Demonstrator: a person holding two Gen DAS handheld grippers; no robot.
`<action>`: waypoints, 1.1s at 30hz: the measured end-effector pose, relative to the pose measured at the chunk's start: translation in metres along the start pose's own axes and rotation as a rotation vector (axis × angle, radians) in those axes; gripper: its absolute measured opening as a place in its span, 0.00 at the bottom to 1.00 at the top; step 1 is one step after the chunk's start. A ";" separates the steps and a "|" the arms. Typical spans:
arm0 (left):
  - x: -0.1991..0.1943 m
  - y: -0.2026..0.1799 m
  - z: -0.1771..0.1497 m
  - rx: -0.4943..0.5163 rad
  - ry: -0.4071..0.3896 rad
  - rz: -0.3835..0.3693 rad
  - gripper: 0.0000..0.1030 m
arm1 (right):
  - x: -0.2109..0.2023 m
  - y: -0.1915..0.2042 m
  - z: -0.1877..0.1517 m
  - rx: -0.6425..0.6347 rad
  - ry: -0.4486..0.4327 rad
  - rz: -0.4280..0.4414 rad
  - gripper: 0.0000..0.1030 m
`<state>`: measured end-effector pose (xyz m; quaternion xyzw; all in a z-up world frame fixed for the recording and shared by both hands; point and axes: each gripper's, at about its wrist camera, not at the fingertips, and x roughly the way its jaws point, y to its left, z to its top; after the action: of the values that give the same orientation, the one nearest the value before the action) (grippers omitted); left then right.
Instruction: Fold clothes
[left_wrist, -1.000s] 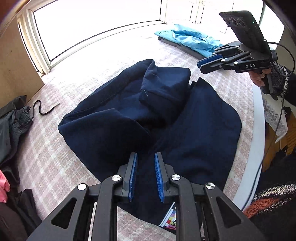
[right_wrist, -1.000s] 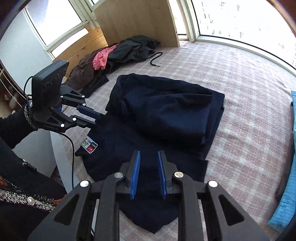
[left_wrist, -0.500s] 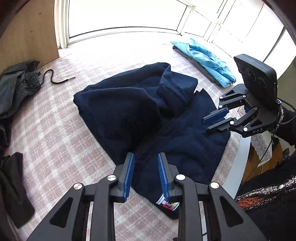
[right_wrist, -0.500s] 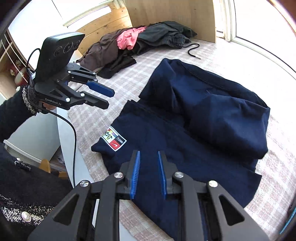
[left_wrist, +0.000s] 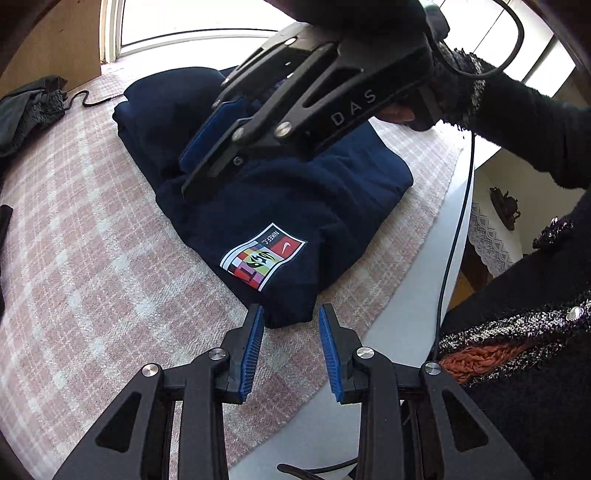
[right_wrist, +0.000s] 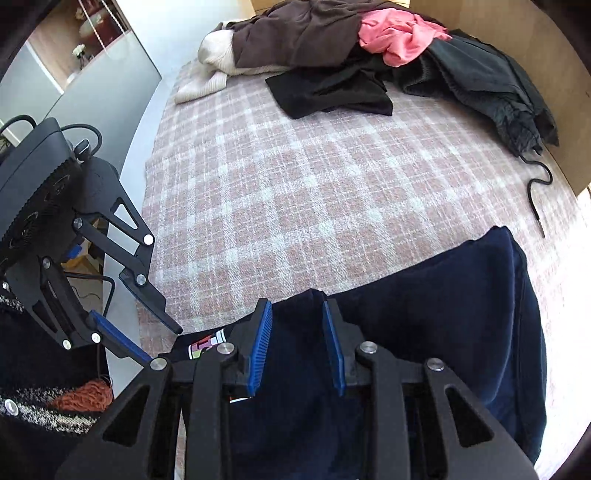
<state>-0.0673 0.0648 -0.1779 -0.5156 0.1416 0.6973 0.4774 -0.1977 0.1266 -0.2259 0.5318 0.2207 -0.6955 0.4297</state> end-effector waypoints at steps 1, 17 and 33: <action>-0.001 0.000 -0.001 0.004 -0.003 0.001 0.28 | 0.003 -0.001 0.003 -0.026 0.023 0.013 0.28; -0.006 0.018 -0.005 -0.009 -0.011 -0.001 0.29 | 0.022 -0.018 0.011 -0.155 0.121 0.048 0.17; -0.009 0.020 -0.001 0.040 0.001 -0.071 0.31 | -0.004 -0.037 0.006 -0.066 0.042 0.058 0.06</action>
<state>-0.0827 0.0494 -0.1765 -0.5109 0.1374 0.6767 0.5120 -0.2316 0.1426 -0.2260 0.5378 0.2369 -0.6638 0.4625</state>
